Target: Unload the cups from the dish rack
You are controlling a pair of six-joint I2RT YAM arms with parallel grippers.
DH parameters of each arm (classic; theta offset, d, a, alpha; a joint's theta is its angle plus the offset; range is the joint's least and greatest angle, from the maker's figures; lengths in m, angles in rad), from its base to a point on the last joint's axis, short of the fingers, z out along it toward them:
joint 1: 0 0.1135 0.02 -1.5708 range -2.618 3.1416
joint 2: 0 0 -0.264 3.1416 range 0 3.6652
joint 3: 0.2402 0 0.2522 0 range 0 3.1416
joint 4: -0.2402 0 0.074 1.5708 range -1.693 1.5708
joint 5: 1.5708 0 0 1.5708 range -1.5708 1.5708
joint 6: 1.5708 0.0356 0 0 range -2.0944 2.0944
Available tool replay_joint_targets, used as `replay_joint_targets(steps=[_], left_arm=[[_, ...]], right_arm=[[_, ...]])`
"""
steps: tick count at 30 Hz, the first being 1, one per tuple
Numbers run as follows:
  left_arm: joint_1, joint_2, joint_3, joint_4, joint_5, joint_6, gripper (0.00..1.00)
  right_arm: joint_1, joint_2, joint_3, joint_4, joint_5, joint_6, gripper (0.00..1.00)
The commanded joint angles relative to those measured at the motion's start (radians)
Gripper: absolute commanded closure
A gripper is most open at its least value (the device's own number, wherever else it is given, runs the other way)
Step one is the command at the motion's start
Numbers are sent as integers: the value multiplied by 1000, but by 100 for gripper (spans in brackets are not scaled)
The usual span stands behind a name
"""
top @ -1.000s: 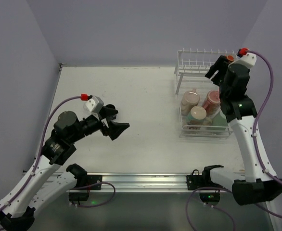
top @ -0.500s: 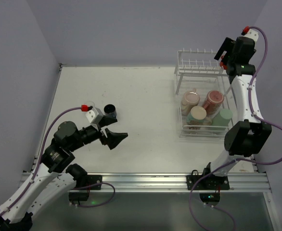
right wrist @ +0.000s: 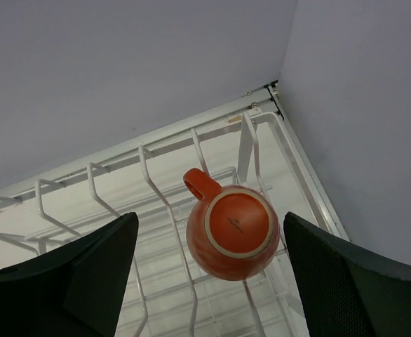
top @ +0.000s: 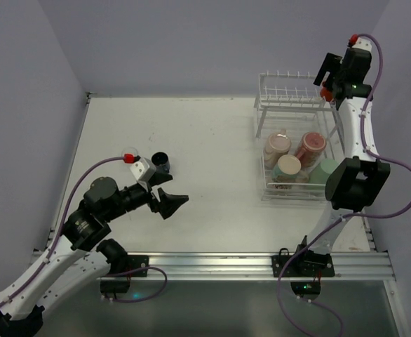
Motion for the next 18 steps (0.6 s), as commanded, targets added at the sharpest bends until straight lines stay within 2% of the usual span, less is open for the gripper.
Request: replay_joint_targets(steps=[1,8,12,18], left_arm=[[-4,4,10,2,-25,22,0],[1,16,12,2,-31,24,0],[4,24,12,2,-32,24,0],[8,31,12,4,-38,22,0]], right_arm=[[-2,35,49,-33,-1,-37,14],[-4,69,69,-34,22,-63,16],[-4,88,86,-34,22,-72,23],[-2,95,81,-28,29,-71,28]])
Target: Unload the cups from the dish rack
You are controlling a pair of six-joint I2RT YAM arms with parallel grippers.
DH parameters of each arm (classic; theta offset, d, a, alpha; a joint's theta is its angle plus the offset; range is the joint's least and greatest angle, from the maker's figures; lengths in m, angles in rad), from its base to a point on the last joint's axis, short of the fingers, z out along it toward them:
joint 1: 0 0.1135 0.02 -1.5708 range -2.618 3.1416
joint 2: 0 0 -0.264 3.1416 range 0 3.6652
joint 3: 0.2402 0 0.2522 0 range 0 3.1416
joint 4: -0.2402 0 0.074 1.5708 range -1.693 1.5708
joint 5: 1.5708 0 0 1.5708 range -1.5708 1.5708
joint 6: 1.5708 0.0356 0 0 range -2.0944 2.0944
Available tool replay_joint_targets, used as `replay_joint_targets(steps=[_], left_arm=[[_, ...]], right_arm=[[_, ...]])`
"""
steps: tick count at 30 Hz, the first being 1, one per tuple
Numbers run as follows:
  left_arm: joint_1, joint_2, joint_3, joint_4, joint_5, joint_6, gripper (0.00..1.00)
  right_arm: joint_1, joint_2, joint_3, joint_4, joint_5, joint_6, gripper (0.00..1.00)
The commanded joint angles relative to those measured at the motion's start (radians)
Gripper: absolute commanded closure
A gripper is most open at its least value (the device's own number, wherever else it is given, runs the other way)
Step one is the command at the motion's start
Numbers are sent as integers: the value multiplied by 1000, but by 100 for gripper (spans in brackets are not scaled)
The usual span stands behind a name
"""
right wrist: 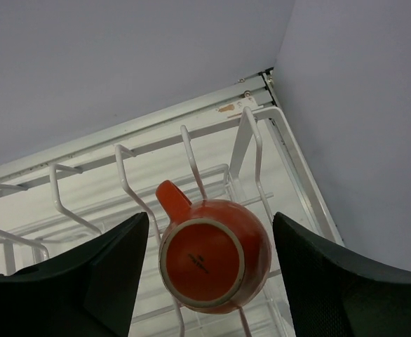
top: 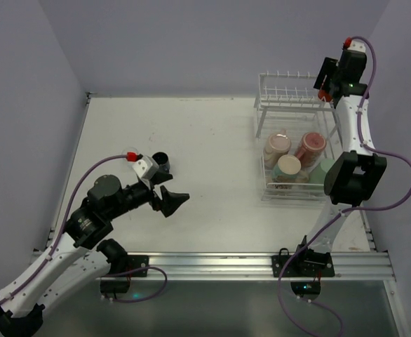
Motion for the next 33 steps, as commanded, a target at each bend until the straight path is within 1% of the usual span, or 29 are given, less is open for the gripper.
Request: replay_joint_targets(steps=[1,5,7,11,12,15,16,17,18,19,21,22,26,29,32,33], left_arm=[[7,5,12,4,-10,22,0],[11,7,12,4,-13,22,0],[12,7,12,4,-15,24,0],[15,10,12,6,-15,24,0],[15,12,12,6,-15,22,0],[19,13,12,4,-15,22,0],[19,13,12,6,-15,22,0],[21,13,13,6,-15,21,0],[22,16,12,6,-15,22,0],[24,16,12,7,-15,22,0],[27,21,12,7,-15,22,0],[28,22,12,7,-13,22,0],[33,30,12,6,-9,19,0],[35,39,13,7,-3,18,0],[38,47,16,13,10,13,0],[39,51,16,15,13,10,0]], right_arm=[[-2,16,41,-12,19,-22,26],[-2,36,41,-33,25,-31,17],[-2,38,28,-35,33,-45,18],[-2,26,15,-15,42,-61,30],[-2,23,15,-10,44,-59,38],[-2,0,12,13,26,-39,55],[-1,-17,10,22,18,-33,56],[-1,-28,8,40,12,-22,60],[-1,-36,11,46,3,-15,71],[1,-42,16,51,1,-10,74],[-1,-59,31,63,1,7,76],[1,-65,36,69,-1,10,80],[1,-105,47,88,-23,51,82],[-1,-120,24,98,-59,90,82],[1,-172,-70,158,-97,145,85],[-1,-209,-134,177,-105,163,85]])
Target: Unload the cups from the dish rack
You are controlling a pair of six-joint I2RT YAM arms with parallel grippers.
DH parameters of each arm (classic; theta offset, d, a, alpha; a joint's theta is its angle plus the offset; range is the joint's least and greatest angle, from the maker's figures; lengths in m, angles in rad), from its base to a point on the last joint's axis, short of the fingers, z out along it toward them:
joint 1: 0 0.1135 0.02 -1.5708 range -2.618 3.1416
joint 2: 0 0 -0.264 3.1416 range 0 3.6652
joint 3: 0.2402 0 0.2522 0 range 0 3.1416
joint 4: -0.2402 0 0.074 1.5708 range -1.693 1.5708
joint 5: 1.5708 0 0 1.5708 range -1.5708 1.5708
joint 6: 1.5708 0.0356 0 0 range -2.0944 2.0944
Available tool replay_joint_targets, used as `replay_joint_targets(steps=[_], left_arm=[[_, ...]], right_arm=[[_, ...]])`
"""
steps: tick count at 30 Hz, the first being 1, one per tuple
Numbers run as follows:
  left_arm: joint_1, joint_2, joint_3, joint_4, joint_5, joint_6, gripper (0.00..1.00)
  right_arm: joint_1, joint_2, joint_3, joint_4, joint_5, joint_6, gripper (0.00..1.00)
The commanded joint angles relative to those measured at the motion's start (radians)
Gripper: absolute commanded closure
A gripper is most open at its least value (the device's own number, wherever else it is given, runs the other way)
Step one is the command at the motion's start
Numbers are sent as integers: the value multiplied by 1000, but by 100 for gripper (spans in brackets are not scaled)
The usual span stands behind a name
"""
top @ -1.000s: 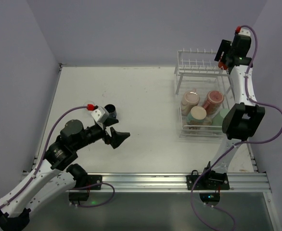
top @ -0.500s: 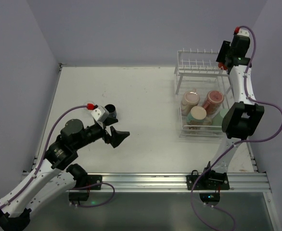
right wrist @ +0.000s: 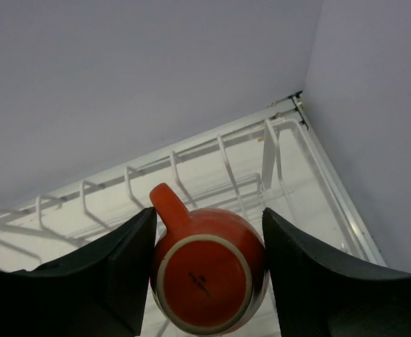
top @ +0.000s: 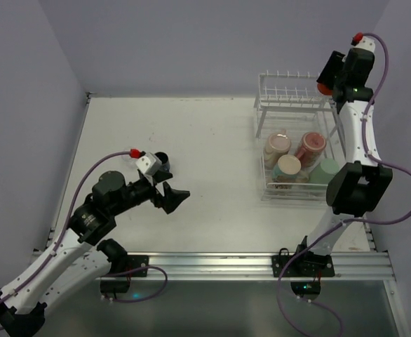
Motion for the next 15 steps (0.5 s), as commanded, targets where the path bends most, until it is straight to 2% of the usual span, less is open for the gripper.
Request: replay_joint_targets(steps=[1,6,10,15], left_arm=[[12,11,18,17,19,10,0],[12,33,21,37,43,-11,0],[13,46,26,85,74,-49,0],[12,72,36,161,112,-143,0]], right_arm=[[-1,-140,-119,127,-70,97,86],[-1,-275,-357,308,-197,260,85],[-1,-411,-535,528,-318,407,85],[0,-571,-723,694,-435,590,84]])
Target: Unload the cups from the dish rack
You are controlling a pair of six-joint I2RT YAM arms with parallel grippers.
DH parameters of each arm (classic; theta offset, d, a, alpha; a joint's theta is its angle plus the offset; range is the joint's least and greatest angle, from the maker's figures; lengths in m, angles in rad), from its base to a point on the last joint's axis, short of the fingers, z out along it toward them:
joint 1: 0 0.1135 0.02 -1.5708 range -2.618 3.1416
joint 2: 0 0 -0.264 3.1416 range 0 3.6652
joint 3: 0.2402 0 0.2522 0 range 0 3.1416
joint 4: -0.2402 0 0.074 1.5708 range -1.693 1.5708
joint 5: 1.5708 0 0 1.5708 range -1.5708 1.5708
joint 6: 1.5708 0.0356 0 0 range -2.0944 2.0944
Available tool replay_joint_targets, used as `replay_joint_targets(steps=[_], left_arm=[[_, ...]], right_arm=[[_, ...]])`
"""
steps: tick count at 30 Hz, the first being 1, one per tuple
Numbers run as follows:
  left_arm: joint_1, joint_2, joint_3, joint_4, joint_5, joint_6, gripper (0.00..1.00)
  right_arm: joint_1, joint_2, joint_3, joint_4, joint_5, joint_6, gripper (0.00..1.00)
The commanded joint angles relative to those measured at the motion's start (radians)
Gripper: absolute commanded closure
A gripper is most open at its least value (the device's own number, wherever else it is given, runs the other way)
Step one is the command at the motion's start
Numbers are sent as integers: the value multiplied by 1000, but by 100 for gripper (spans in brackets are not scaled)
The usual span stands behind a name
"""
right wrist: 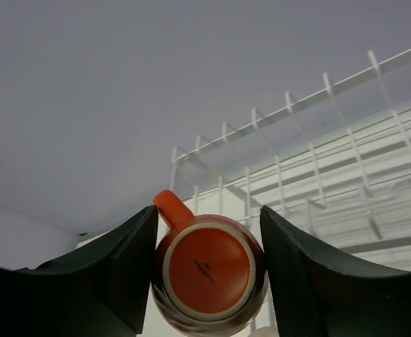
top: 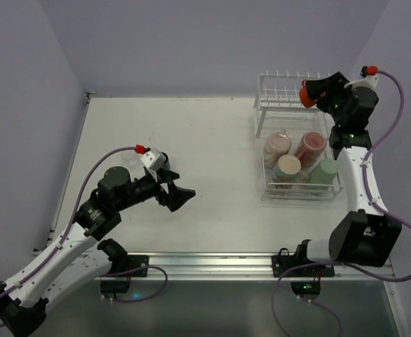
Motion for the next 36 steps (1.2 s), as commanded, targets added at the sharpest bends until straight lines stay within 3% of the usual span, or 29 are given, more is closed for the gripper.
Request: replay_joint_targets(steps=[1,5,9,13,14,17,21,25,36], left_arm=[[7,18,37,150,59,-98,1],[6,67,39,300,100,-226,2],[0,167,43,496,135,-367,7],[-75,308,97,687,155,-455,14],[-100,339,135,699,142,-454,21],[-193,454,215,707,81,-428,27],[-241,572,275,722,19,-432,27],[-276,629,322,713,-45,-402,27],[-327,721,410,664,-119,-351,29]], right_arm=[[4,-122,-88,278,-146,181,84],[4,-199,-169,324,-201,257,85],[26,-310,-373,434,-260,368,85],[125,-433,-571,539,-238,451,85],[176,-458,-609,553,-220,487,85],[280,-524,-752,680,-185,584,85],[346,-551,-864,787,-195,660,85],[403,-585,-890,778,-191,650,85],[415,-607,-956,829,-192,692,85]])
